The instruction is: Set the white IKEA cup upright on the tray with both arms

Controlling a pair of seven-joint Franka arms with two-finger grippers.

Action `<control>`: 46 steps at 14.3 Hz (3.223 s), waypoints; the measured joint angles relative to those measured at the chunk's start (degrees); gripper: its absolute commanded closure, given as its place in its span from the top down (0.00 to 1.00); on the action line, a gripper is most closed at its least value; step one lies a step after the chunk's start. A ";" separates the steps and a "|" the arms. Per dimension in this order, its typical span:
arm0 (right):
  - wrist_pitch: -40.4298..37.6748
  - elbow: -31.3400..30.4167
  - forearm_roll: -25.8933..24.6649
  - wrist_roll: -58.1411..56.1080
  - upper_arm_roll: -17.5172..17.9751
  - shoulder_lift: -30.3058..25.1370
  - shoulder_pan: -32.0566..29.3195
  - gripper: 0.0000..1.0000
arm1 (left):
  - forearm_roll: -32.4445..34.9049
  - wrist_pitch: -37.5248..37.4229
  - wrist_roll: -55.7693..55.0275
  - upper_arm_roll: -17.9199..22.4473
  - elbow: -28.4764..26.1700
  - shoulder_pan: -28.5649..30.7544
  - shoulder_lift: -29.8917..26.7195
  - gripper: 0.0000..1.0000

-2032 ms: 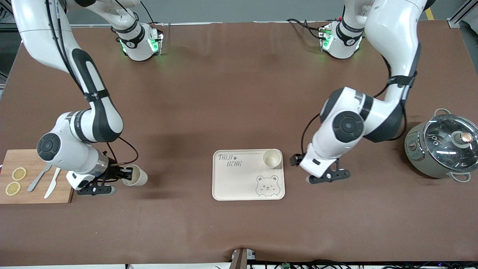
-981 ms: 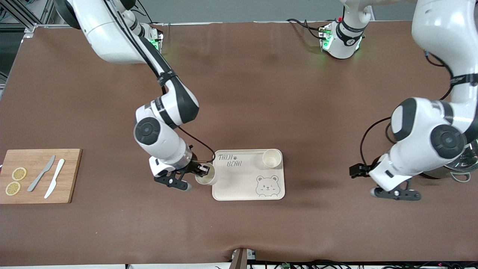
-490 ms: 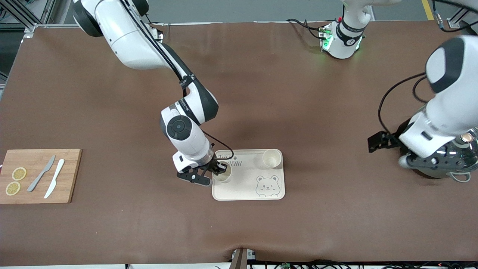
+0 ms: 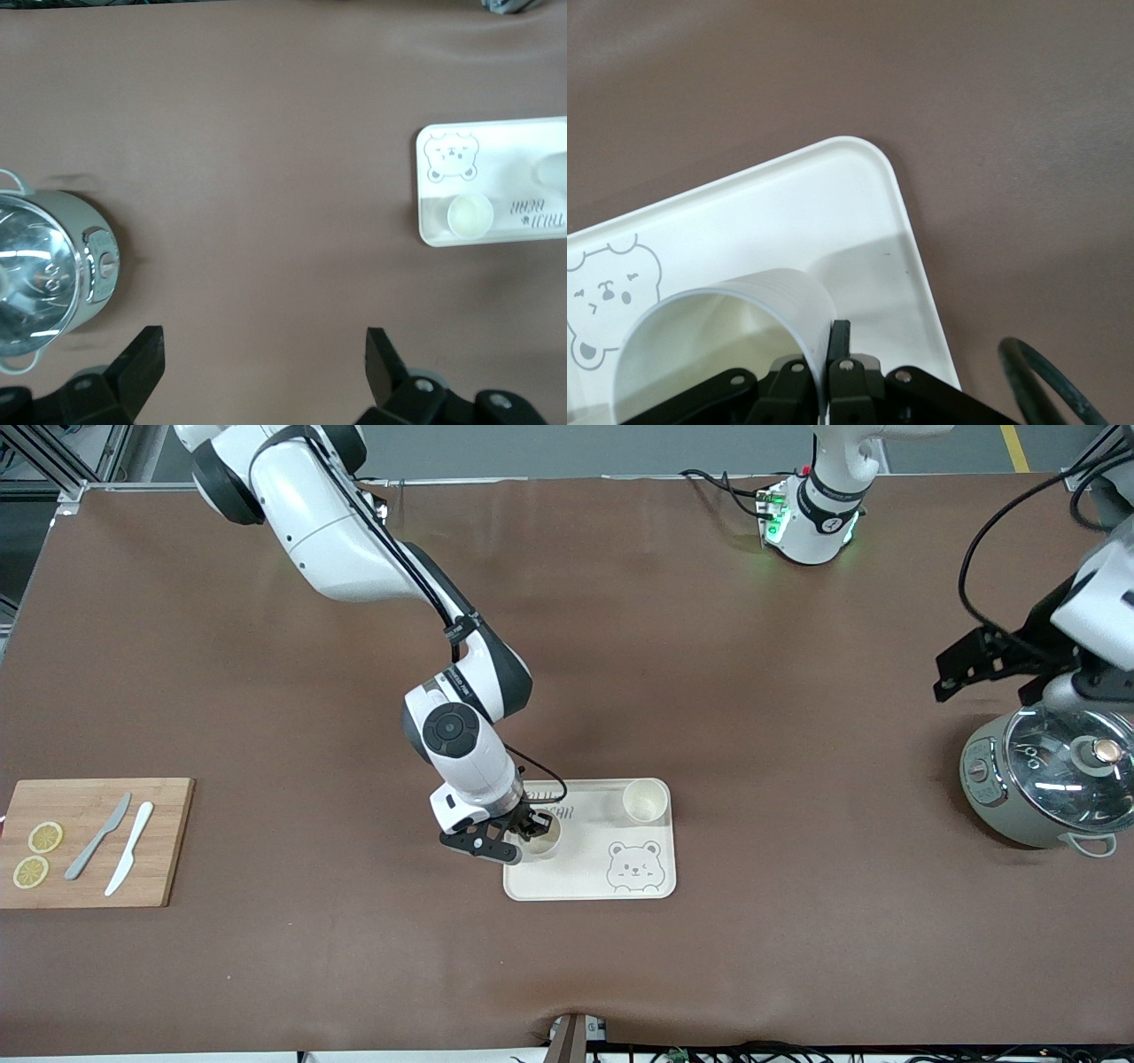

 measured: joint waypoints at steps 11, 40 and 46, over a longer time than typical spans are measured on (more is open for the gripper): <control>1.74 0.02 -0.47 0.56 -1.31 1.49 1.54 0.00 | -0.10 -4.28 5.69 0.91 -1.72 1.79 -3.15 1.00; -43.79 -22.31 0.15 -48.47 -3.90 -58.29 -33.16 1.00 | 4.37 -1.16 6.36 0.83 -2.15 1.44 -0.64 1.00; -42.33 -23.59 0.23 -54.45 -3.02 -56.63 -38.80 1.00 | 4.37 -1.76 6.36 0.81 -2.15 1.46 -0.64 1.00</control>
